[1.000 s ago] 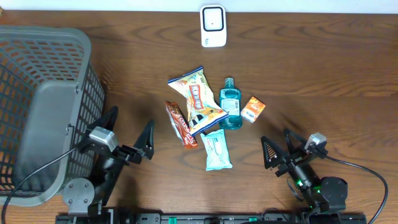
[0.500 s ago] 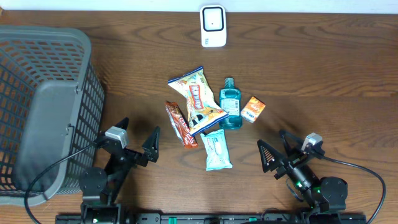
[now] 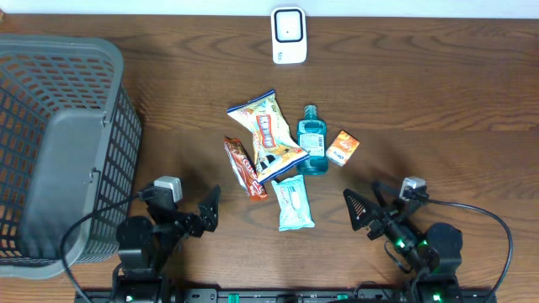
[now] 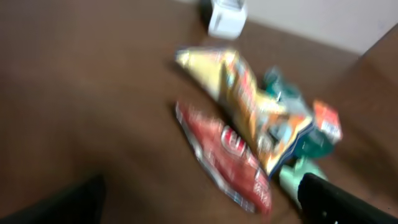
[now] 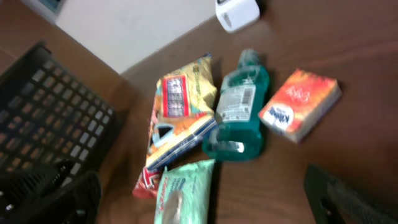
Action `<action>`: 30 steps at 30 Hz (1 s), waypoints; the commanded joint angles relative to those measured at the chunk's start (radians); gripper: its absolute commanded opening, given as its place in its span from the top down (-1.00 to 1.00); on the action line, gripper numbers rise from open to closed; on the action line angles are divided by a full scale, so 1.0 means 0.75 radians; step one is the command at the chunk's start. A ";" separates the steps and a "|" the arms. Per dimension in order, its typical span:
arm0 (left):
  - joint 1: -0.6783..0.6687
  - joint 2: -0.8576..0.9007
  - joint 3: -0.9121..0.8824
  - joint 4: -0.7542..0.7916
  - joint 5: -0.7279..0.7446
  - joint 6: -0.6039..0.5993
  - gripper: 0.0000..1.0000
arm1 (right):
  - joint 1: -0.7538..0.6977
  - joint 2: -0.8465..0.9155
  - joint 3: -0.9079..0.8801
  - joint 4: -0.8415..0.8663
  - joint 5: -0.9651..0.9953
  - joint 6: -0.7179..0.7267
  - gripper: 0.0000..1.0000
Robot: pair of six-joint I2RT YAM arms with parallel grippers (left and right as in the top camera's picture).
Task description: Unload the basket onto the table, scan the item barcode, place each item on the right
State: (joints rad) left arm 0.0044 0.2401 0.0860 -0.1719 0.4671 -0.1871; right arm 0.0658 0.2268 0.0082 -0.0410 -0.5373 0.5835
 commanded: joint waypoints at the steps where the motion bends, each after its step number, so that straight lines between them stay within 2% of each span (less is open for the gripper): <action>1: -0.005 -0.002 -0.004 -0.127 0.016 -0.013 -0.97 | 0.009 0.053 0.094 -0.020 -0.074 -0.056 -0.99; 8: -0.005 0.008 -0.004 -0.114 0.016 -0.013 -0.97 | 0.011 0.215 0.466 -0.450 -0.045 -0.300 -0.99; 14: -0.005 0.008 -0.004 -0.114 0.016 -0.013 -0.97 | 0.098 0.482 0.746 -0.753 0.136 -0.371 -0.99; 20: -0.005 0.008 -0.004 -0.114 0.016 -0.013 -0.97 | 0.380 0.793 0.912 -0.799 0.358 -0.334 -0.98; 25: -0.005 0.008 -0.004 -0.114 0.016 -0.013 -0.97 | 0.685 1.086 1.040 -0.853 0.676 -0.273 -0.98; 30: -0.005 0.008 -0.004 -0.114 0.016 -0.013 -0.97 | 0.892 1.383 1.156 -0.916 0.881 -0.136 -0.98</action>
State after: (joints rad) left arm 0.0044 0.2417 0.0982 -0.2321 0.4694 -0.1875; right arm 0.6811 1.1885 0.8310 -0.7128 -0.0319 0.4103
